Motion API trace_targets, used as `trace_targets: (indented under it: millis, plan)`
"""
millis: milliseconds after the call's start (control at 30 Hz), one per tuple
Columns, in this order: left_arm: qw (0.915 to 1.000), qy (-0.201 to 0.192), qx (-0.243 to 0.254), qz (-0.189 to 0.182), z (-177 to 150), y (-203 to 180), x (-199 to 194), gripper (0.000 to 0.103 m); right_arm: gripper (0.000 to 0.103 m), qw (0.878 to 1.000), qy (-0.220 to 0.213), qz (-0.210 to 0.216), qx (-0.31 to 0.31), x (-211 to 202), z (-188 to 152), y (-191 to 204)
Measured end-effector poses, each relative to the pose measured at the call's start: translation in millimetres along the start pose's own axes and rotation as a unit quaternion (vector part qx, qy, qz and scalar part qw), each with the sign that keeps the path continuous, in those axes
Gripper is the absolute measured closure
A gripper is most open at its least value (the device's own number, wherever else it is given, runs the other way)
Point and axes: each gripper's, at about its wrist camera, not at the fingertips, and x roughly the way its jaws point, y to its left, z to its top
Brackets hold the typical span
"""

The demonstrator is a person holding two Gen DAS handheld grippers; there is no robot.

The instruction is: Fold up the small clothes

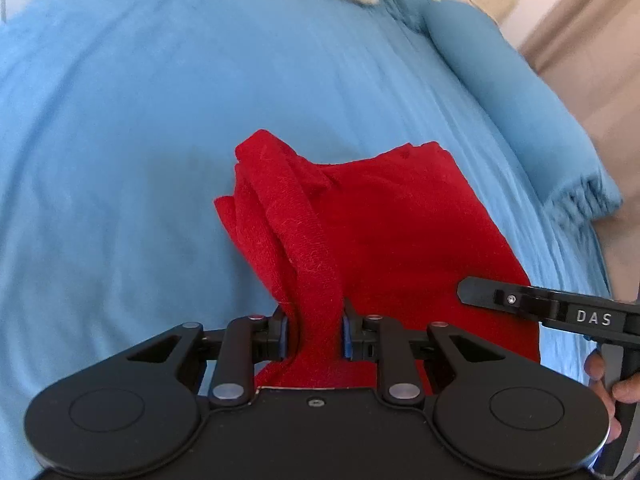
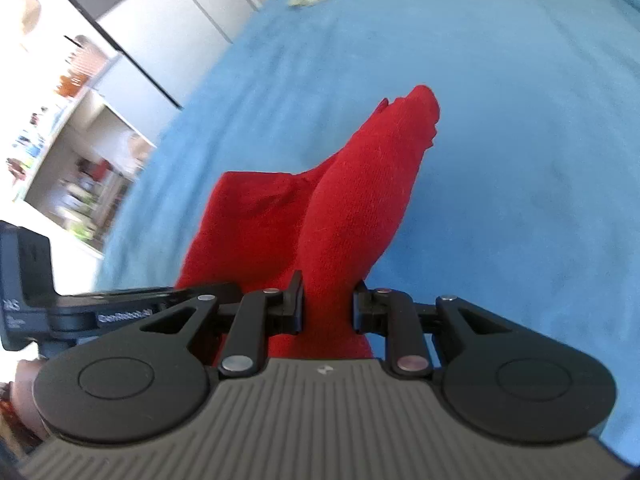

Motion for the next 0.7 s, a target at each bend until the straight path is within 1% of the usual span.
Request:
trace_targets:
  millis: [33,100,133,167,200,233,267,333,400,433,500,533,600,700]
  plan:
    - [1.0,0.007,0.004,0.001,-5,-3,9,0.073,0.066,1.0,0.005,-0.013,-0.001,-2,-9,-12]
    - [0.9994,0.009,0.011,0.032,-14,-7,22,0.062,0.065,0.999,0.015,-0.03,-0.002,1,-22,-30]
    - [0.9989,0.006,0.013,0.044,-17,-7,25,0.047,0.063,0.999,0.02,-0.036,-0.003,5,-29,-41]
    - [0.9983,0.001,0.015,0.057,-19,-6,27,0.031,0.056,0.999,0.022,-0.034,0.003,7,-34,-49]
    - [0.9972,-0.002,0.017,0.073,-20,-4,28,0.024,0.05,0.999,0.022,-0.037,0.013,9,-38,-56]
    - [0.9961,-0.007,0.022,0.085,-21,-4,27,0.019,0.036,0.999,0.017,-0.044,0.027,10,-41,-61]
    - [0.9954,-0.012,0.03,0.09,-23,-3,26,0.019,0.022,0.998,0.009,-0.049,0.042,9,-43,-65]
    - [0.9935,-0.018,0.047,0.102,-22,-4,20,0.019,0.013,0.996,-0.004,-0.066,0.063,5,-46,-67]
    - [0.9898,-0.036,0.065,0.122,-22,-12,8,0.019,0.013,0.994,-0.021,-0.082,0.065,-7,-48,-63]
    - [0.9877,-0.048,0.075,0.128,-27,-19,-2,0.018,0.012,0.994,-0.033,-0.085,0.063,-14,-47,-59]
    - [0.9829,-0.066,0.1,0.14,-32,-33,-18,0.013,0.005,0.994,-0.05,-0.083,0.051,-32,-51,-48]
    - [0.9805,-0.067,0.108,0.15,-32,-36,-21,0.007,0.0,0.994,-0.053,-0.083,0.042,-39,-54,-44]
    - [0.9757,-0.057,0.118,0.176,-35,-42,-18,0.007,0.0,0.994,-0.046,-0.1,0.005,-47,-65,-29]
    - [0.9747,-0.036,0.108,0.193,-45,-37,-2,0.007,0.0,0.99,-0.02,-0.131,-0.045,-34,-78,-10]
